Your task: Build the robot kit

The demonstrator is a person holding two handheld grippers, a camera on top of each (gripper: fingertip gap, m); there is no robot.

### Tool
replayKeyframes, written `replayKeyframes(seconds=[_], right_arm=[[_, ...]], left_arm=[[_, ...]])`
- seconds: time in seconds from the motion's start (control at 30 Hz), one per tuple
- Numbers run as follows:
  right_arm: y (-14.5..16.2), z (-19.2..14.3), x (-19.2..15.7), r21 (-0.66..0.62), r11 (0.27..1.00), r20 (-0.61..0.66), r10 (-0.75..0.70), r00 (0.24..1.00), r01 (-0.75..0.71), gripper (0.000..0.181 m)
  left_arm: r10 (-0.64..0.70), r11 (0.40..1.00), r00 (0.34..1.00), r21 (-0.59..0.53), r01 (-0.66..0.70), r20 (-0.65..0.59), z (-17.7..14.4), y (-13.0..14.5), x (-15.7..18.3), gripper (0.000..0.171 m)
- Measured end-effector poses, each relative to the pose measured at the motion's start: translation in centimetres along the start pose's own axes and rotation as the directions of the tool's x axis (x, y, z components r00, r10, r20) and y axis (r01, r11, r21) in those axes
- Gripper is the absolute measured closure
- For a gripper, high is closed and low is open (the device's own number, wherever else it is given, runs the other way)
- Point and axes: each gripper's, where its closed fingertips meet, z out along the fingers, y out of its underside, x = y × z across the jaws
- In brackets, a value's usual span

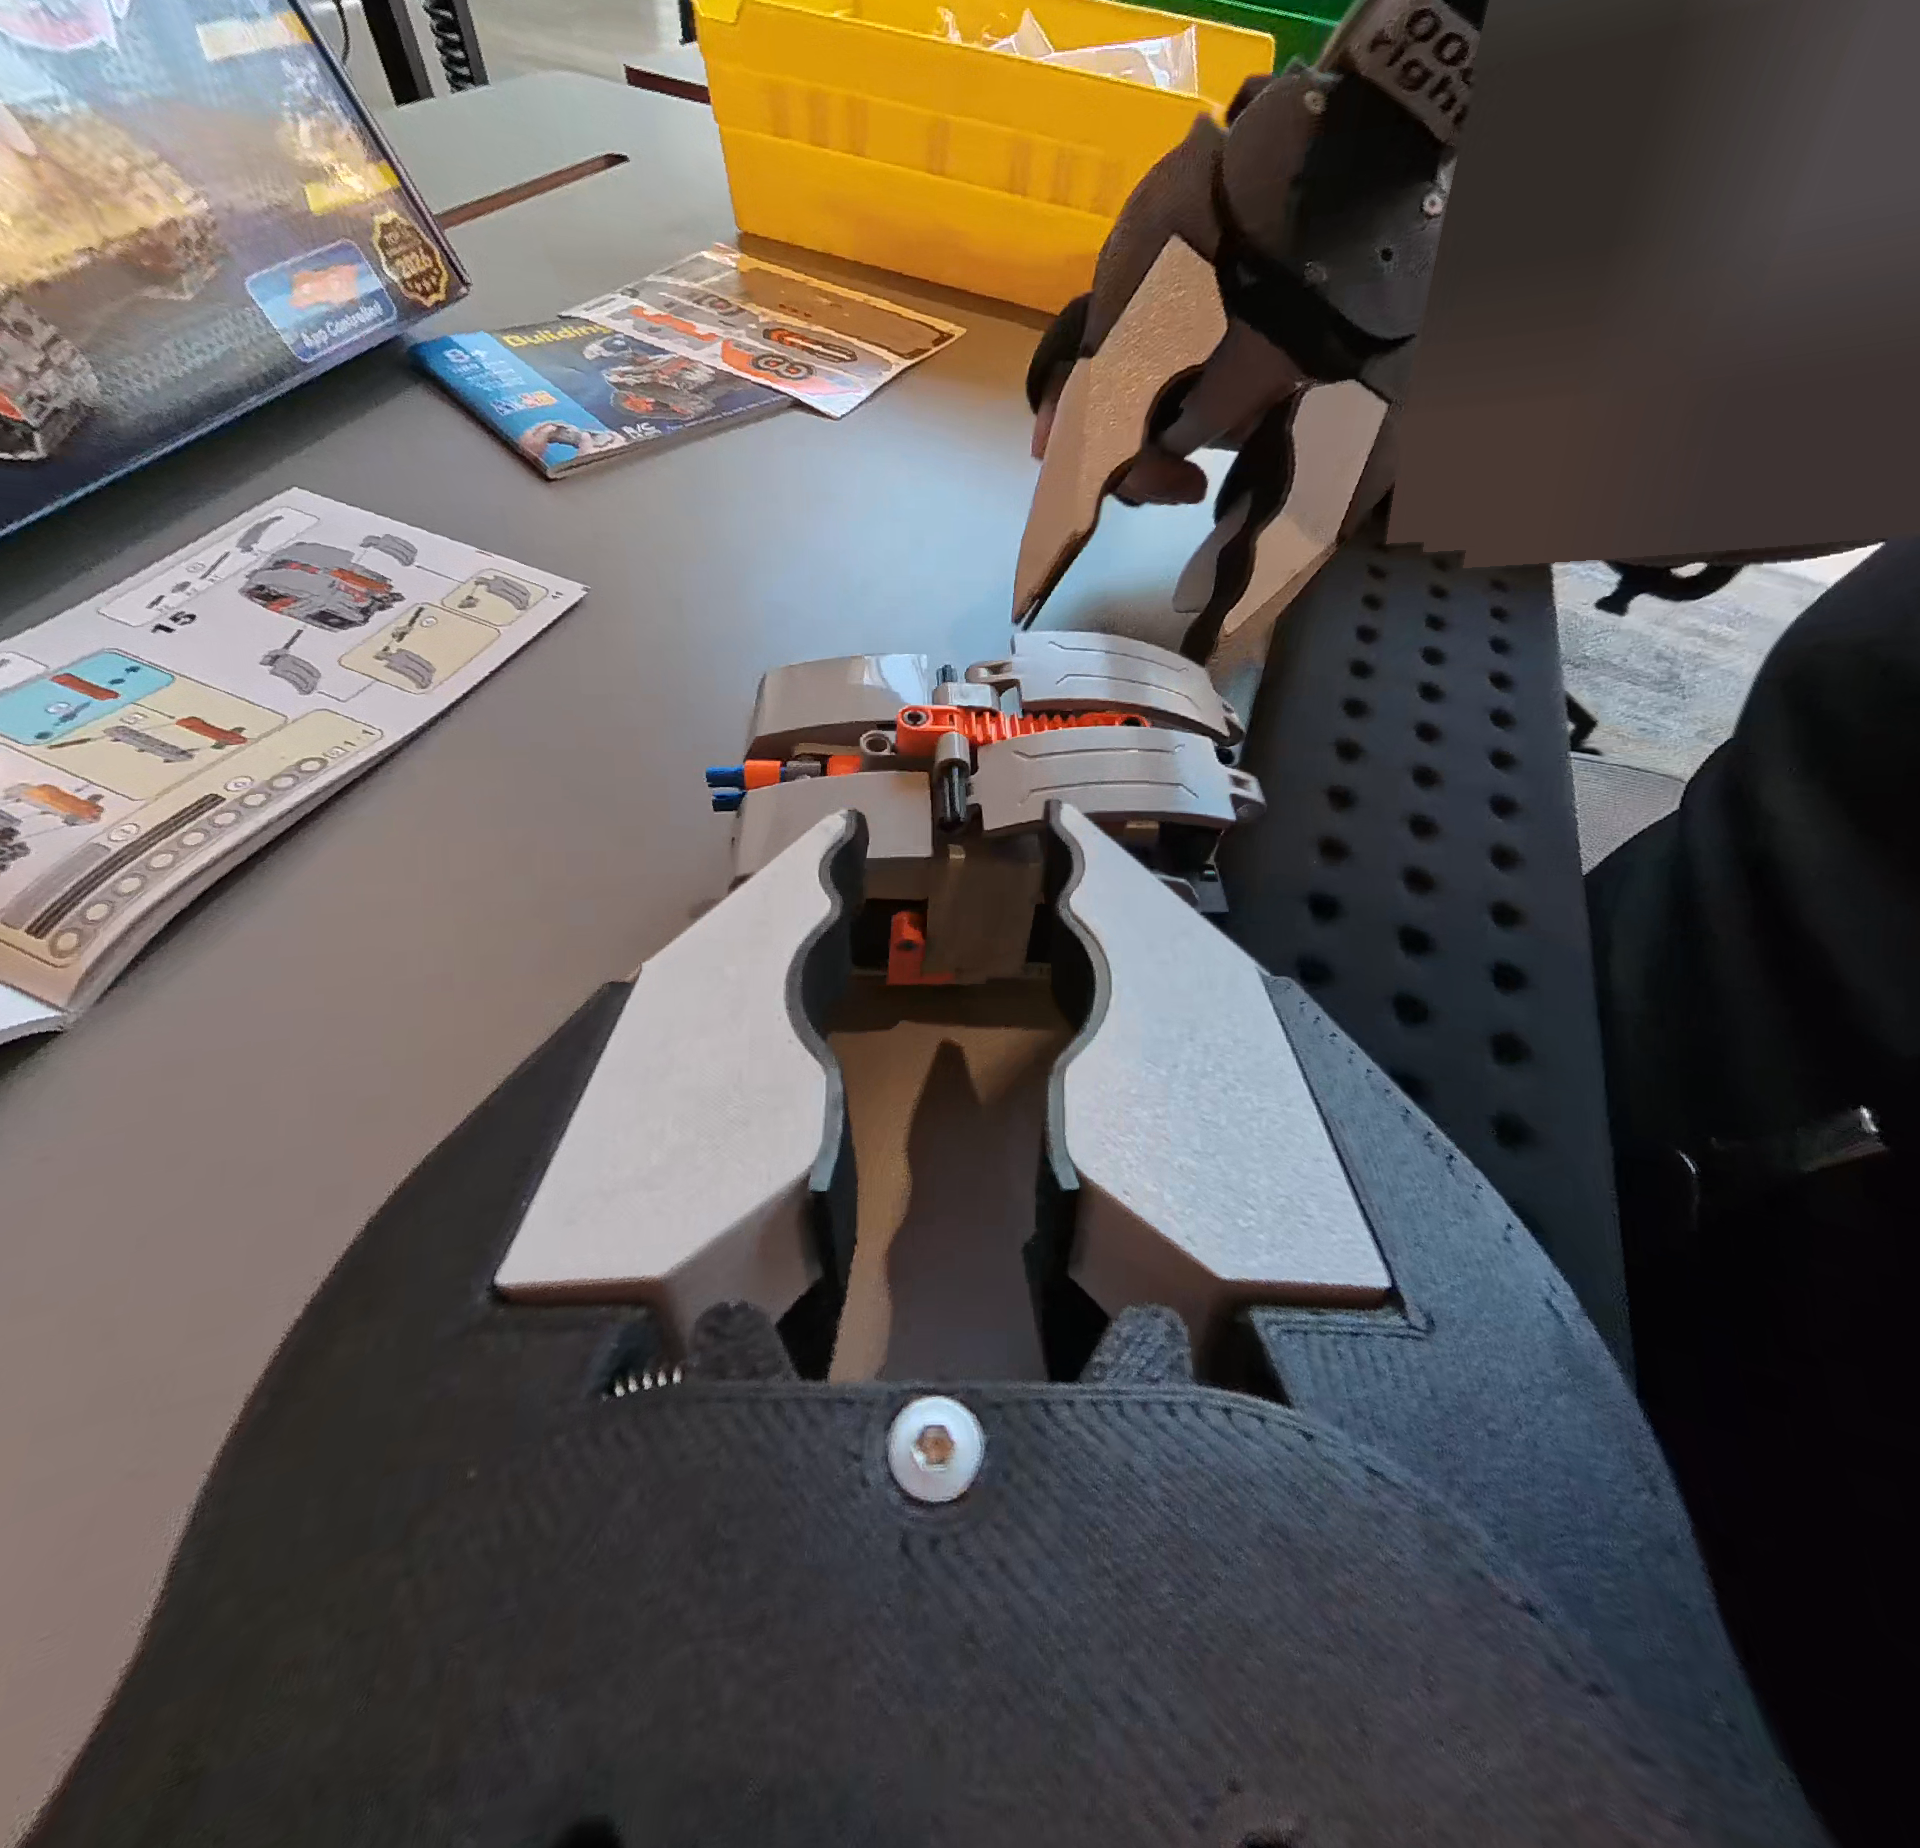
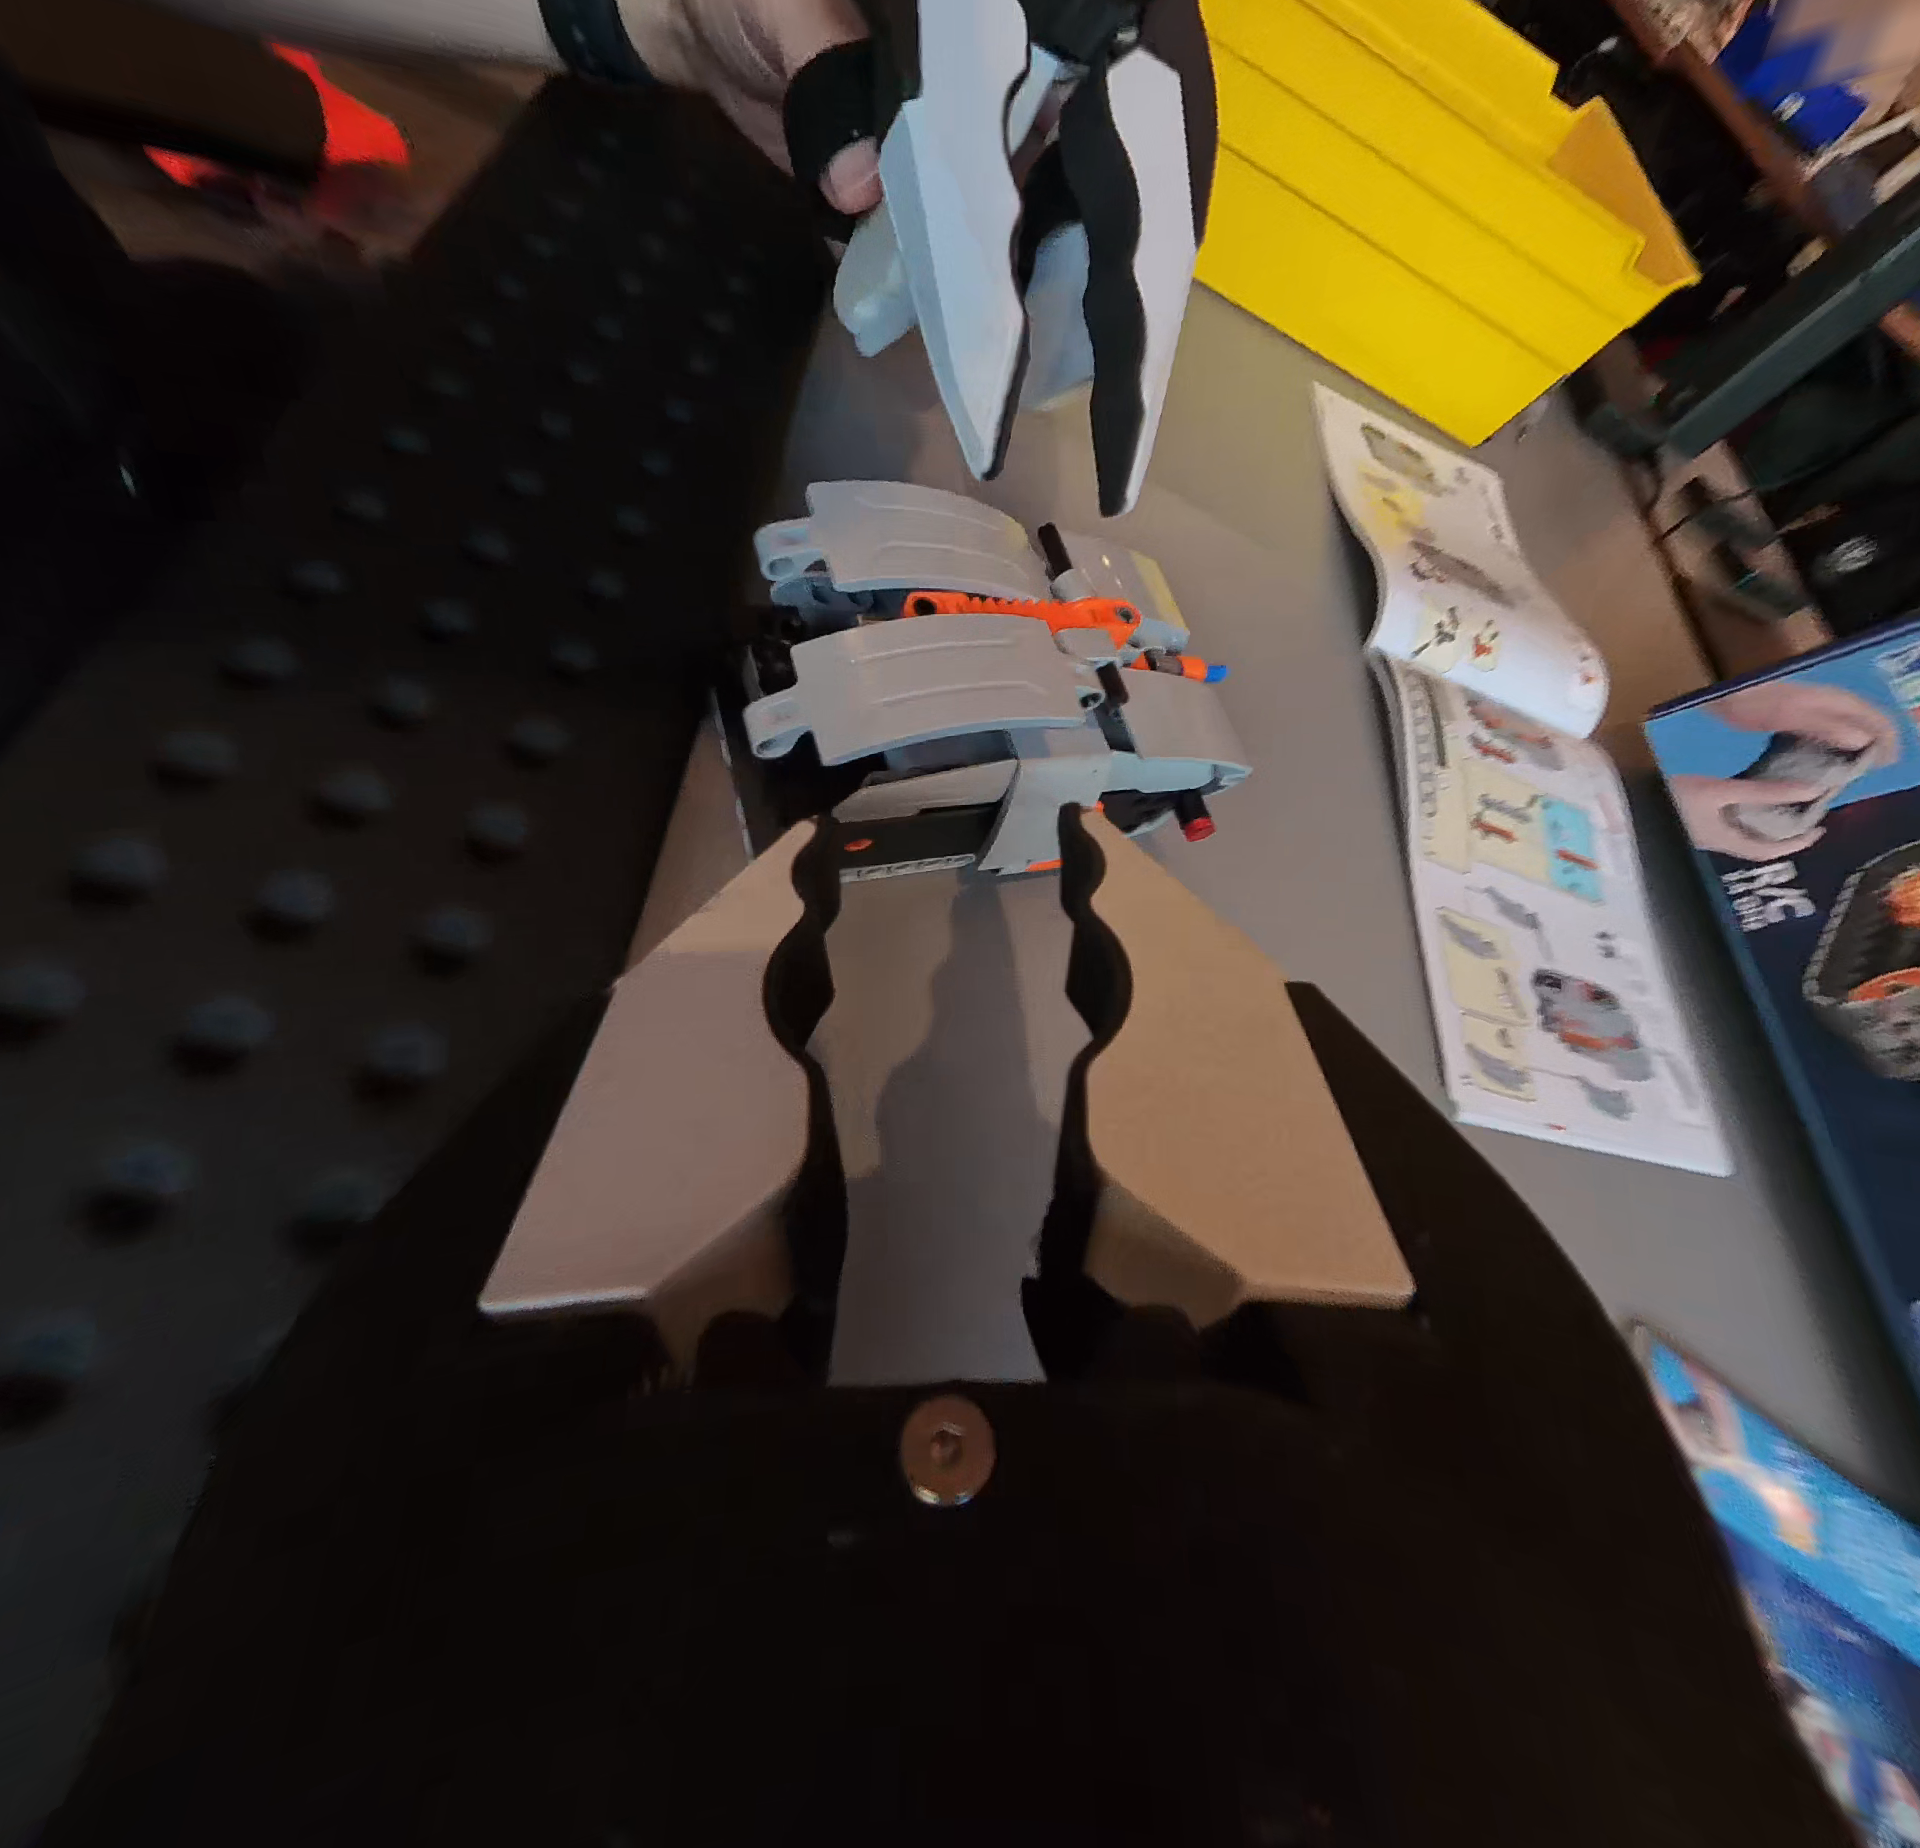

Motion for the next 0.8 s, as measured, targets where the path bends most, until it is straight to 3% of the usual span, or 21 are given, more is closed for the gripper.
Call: replayKeyframes(seconds=[0.17,0.53,0.67,0.8], right_arm=[[-0.8,0.4,0.4,0.003,0.985,-0.092,-0.17,0.981,0.171,0.145],[-1.9,0.4,0.2,-0.006,0.937,-0.154,-0.345,0.926,0.348,0.164],[-1.8,0.2,0.9,0.005,0.959,-0.168,-0.279,0.945,0.284,0.168],[-2.0,-0.5,1.7,0.072,0.994,-0.132,-0.073,0.989,0.083,0.163]], left_arm=[[0.005,1.0,1.0,0.023,-0.005,-0.03,0.3,0.1,0.3,0.134],[-0.003,0.999,0.993,0.049,0.009,-0.12,0.5,0.1,1.3,0.142],[-0.012,0.998,0.992,0.058,0.019,-0.124,0.4,0.0,1.2,0.143],[-0.018,0.994,0.995,0.109,0.029,-0.101,-0.2,-0.7,0.8,0.143]])
